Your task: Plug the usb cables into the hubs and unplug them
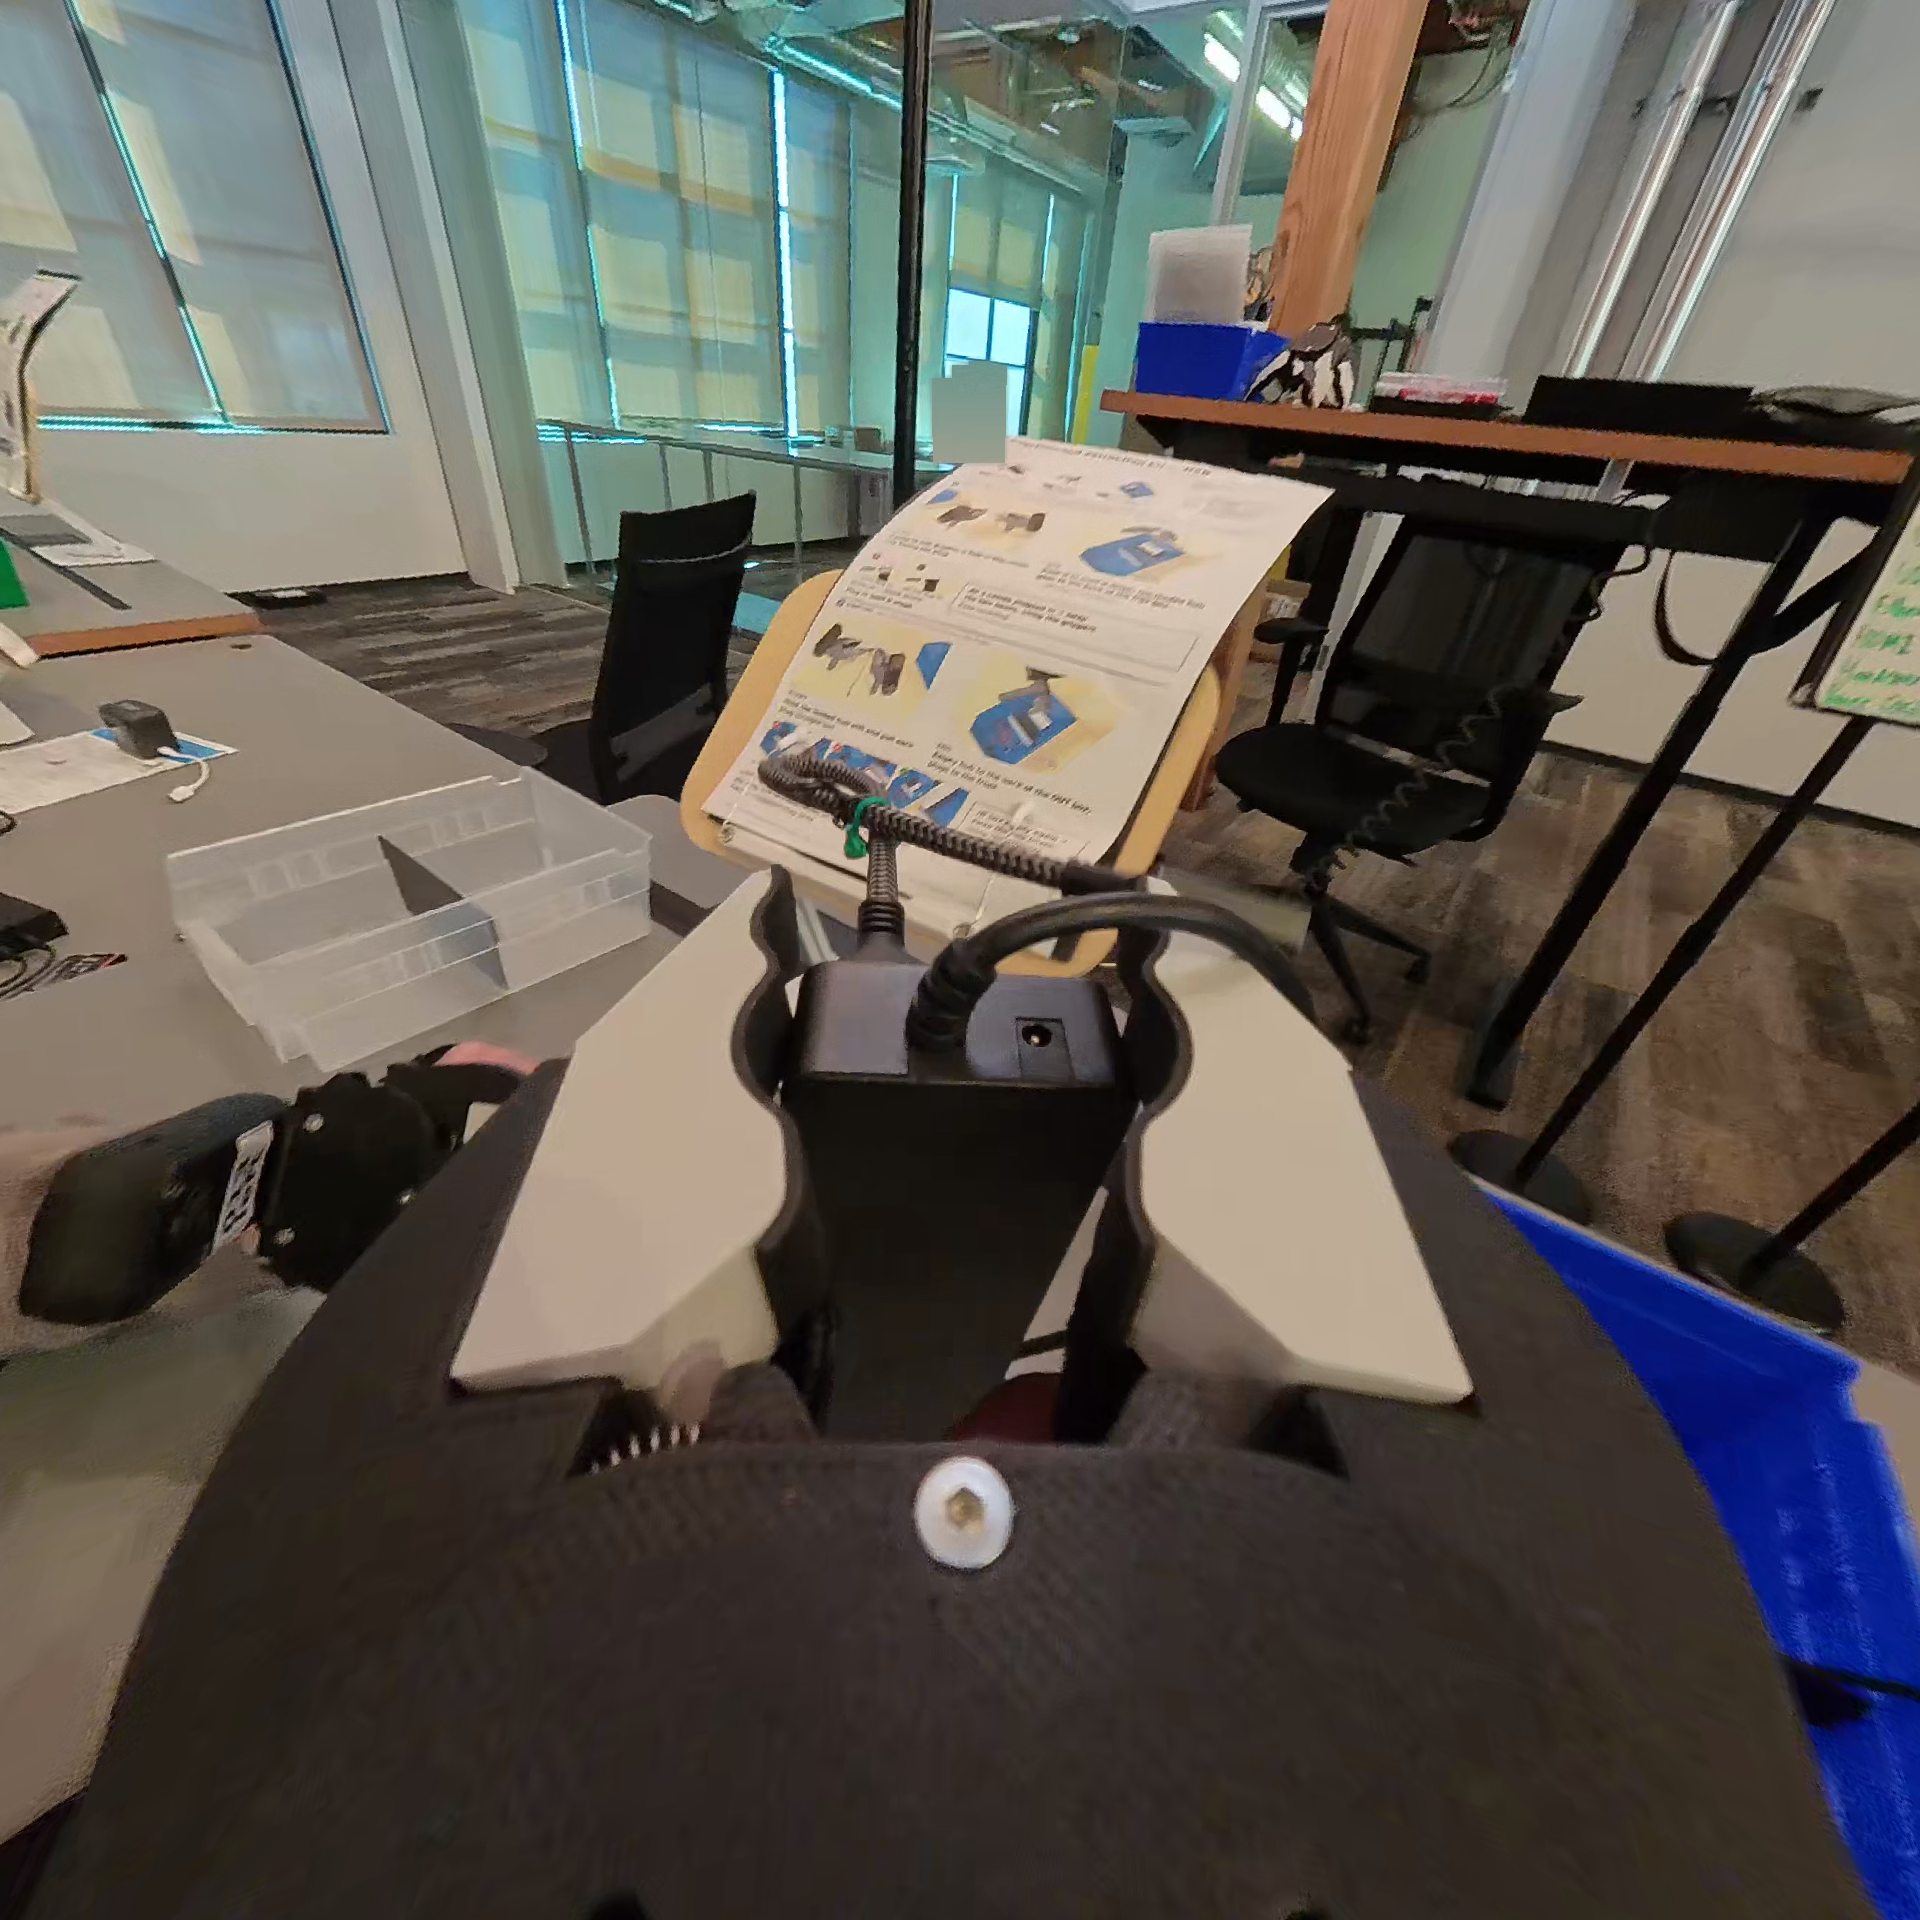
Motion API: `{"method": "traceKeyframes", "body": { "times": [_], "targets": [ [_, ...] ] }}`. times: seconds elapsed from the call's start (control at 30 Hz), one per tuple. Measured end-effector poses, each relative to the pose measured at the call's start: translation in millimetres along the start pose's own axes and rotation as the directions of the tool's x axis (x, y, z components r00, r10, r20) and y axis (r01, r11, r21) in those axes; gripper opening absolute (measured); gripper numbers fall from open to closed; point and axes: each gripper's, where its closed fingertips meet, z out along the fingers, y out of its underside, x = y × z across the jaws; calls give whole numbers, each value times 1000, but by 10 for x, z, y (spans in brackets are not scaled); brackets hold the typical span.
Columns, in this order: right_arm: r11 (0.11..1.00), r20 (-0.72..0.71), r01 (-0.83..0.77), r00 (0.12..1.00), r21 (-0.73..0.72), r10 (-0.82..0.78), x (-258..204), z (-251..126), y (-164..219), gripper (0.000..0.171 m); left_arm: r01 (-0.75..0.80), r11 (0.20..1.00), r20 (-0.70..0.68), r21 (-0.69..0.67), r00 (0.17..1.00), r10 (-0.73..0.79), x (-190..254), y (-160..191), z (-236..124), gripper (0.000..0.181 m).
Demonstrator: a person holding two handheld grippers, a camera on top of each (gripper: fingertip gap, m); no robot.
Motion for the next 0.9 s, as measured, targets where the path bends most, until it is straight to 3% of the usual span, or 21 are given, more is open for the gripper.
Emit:
{"method": "traceKeyframes", "body": {
  "times": [0.03,0.5,0.77,0.9],
  "targets": [
    [1000,-6,11,1000,2,-11,55,2,-64,62,0,1000,-13,-2,1000,0,35,9,10,35],
    [983,-79,183,980,6,-182,853,303,-957,61,13,998,-110,-58,994,-20,350,209,129,34],
    [935,-120,298,939,-191,-324,1602,652,-410,61,26,996,-124,-86,992,-37,350,343,154,34],
    [936,-123,286,941,-206,-315,1912,733,-118,61,33,994,-125,-102,991,-46,347,418,170,34]
  ]
}}
